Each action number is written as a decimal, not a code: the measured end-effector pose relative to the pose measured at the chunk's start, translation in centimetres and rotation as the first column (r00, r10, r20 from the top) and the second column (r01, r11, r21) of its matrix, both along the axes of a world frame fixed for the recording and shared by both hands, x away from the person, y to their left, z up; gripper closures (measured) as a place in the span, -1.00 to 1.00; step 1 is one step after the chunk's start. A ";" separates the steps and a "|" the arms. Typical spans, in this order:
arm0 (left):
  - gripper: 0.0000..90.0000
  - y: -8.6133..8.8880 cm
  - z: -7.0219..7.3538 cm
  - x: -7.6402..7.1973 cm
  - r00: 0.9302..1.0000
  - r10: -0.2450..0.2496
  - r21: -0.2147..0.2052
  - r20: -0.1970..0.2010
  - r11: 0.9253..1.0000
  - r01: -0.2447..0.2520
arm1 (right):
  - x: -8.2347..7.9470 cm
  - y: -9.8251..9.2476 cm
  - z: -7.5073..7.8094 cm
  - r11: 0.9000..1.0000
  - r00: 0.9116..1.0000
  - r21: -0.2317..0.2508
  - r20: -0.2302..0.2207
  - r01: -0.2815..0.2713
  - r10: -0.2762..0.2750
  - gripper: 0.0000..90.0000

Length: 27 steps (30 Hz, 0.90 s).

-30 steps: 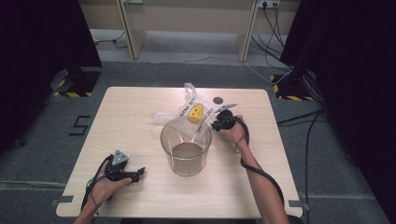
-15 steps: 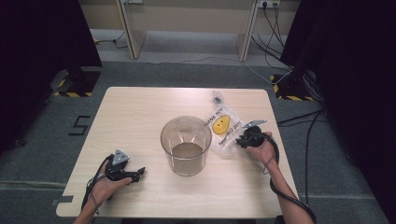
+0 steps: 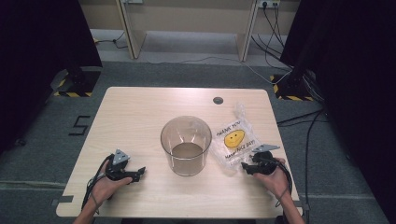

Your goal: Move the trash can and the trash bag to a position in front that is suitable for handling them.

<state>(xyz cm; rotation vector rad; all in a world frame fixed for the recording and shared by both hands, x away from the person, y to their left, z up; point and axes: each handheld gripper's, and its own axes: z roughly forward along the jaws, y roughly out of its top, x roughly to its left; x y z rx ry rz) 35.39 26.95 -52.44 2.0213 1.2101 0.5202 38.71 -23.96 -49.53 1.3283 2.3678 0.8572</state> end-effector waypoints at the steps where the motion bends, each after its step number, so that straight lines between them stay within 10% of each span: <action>1: -0.70 0.0 0.0 0.0 1.000 0.001 0.000 0.000 1.000 -0.001 | -0.2 0.0 0.3 1.000 1.000 0.013 0.016 0.002 -0.002 -0.05; 6: -0.70 0.0 0.0 0.1 1.000 -0.001 0.000 0.000 1.000 0.001 | 1.7 -1.5 3.6 0.999 0.988 0.017 0.145 0.051 -0.053 -0.19; 16: -0.70 0.0 0.0 0.1 1.000 -0.002 0.000 0.000 1.000 0.002 | 7.3 -2.9 1.8 0.999 0.994 0.023 0.101 0.035 -0.037 0.24; 27: -0.71 -0.1 0.0 0.2 1.000 -0.001 0.000 -0.001 1.000 0.001 | -0.8 -2.4 0.7 1.000 0.998 0.010 0.069 0.010 -0.011 -0.03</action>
